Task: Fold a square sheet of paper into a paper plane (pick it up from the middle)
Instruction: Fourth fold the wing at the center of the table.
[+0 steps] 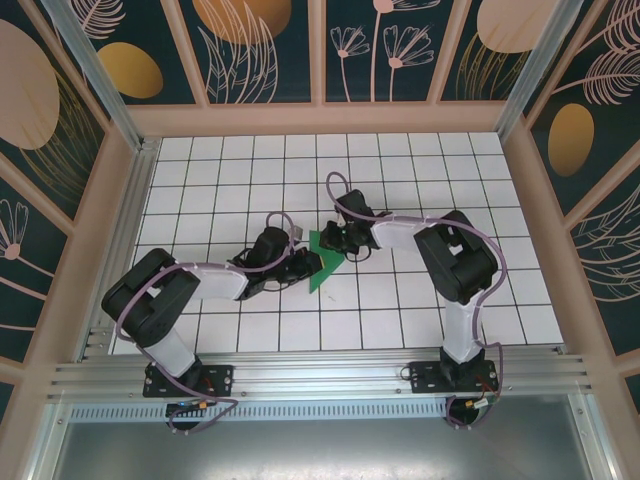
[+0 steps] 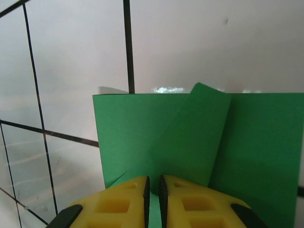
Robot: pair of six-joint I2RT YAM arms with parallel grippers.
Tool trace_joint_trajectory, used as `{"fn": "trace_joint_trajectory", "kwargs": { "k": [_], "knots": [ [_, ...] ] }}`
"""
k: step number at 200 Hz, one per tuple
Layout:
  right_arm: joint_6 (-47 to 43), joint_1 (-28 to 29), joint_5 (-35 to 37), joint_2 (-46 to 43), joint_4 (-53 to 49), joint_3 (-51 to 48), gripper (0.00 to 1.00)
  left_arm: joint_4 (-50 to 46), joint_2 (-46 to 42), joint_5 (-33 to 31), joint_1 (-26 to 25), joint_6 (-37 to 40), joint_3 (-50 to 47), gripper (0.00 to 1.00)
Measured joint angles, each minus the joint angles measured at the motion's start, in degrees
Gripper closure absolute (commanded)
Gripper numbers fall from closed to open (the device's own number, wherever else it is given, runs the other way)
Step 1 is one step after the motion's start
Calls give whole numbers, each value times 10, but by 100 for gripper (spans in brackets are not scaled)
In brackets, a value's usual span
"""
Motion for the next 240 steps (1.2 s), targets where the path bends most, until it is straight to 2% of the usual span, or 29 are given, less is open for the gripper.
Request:
{"fn": "trace_joint_trajectory", "kwargs": {
  "k": [63,137,240],
  "knots": [
    [43,16,4,-3,6,-7,82,-54,55,-37,0,6,34,94],
    [48,19,11,-3,2,-6,83,-88,60,-46,-1,10,45,96],
    [49,24,10,0,-16,2,84,-105,-32,-45,-17,32,-50,96]
  ]
}}
